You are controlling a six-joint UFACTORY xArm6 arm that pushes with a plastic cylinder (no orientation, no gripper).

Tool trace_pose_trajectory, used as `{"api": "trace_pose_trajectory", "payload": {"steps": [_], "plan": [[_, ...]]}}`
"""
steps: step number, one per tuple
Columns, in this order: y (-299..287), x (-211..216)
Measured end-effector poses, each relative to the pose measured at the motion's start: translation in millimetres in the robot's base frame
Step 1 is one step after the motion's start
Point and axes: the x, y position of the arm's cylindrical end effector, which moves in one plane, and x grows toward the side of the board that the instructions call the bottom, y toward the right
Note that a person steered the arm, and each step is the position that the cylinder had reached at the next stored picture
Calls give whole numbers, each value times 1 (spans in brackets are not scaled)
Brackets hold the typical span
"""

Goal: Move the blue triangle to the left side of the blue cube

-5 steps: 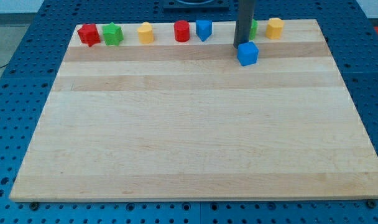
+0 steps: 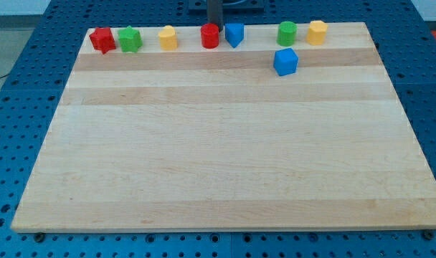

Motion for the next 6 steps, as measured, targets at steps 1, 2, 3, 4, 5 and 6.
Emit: {"api": "trace_pose_trajectory", "payload": {"steps": [1, 2, 3, 4, 5, 6], "plan": [[17, 0], [33, 0], [34, 9], [34, 32], [47, 57], [70, 82]]}}
